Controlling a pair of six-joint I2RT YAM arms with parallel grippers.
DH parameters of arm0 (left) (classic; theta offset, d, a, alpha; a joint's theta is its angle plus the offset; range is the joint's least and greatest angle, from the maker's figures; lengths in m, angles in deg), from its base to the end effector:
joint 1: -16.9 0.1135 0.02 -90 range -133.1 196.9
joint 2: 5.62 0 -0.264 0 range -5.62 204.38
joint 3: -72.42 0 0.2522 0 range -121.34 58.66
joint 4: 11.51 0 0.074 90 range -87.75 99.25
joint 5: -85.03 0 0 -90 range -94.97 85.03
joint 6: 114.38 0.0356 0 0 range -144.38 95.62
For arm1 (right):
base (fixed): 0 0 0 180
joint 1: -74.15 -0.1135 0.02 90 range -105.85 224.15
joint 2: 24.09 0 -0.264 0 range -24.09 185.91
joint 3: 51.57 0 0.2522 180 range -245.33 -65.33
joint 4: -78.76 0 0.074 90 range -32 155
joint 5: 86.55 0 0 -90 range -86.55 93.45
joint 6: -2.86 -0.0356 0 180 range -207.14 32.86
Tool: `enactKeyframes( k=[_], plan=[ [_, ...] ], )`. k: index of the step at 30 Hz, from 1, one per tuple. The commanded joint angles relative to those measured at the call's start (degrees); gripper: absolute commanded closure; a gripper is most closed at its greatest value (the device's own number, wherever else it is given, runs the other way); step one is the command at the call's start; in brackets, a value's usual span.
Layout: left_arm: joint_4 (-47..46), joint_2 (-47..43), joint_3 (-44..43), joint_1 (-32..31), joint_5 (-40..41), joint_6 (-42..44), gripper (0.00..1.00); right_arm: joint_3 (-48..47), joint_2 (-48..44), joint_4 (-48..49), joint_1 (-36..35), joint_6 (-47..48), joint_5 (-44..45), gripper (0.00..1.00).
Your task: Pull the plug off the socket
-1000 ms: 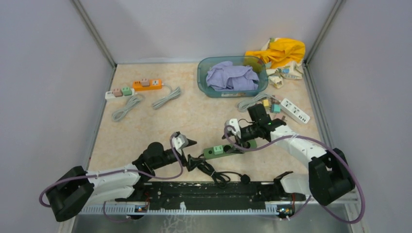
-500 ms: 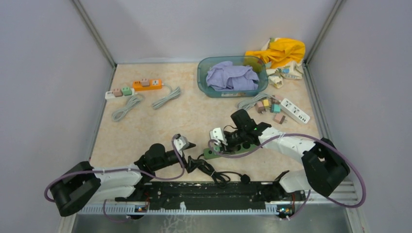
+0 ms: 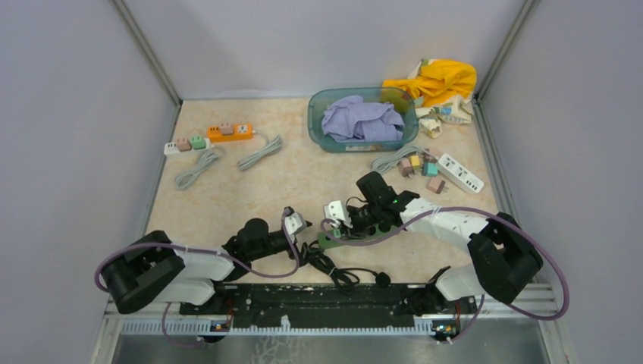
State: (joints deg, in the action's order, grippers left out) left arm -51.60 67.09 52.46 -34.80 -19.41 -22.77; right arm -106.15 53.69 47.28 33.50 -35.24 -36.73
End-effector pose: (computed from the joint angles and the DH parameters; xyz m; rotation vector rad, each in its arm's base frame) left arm 0.1170 -0.1625 0.1410 1.0013 1.5752 -0.8423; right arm 0.1781 0.1832 0.1896 -1.8932 1.4309 0.7844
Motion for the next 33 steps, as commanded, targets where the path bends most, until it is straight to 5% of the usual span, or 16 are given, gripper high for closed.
enactKeyframes(
  k=[1,33],
  plan=[
    [-5.9,3.6,-2.2,0.1,-2.3,2.1,0.04,-3.6,0.1,0.5,-0.8,-0.6,1.7,0.99],
    [-18.1,20.0,-5.4,-0.1,-5.7,4.2,0.13,-4.5,-0.8,-1.0,1.4,-0.6,-0.6,1.00]
  ],
)
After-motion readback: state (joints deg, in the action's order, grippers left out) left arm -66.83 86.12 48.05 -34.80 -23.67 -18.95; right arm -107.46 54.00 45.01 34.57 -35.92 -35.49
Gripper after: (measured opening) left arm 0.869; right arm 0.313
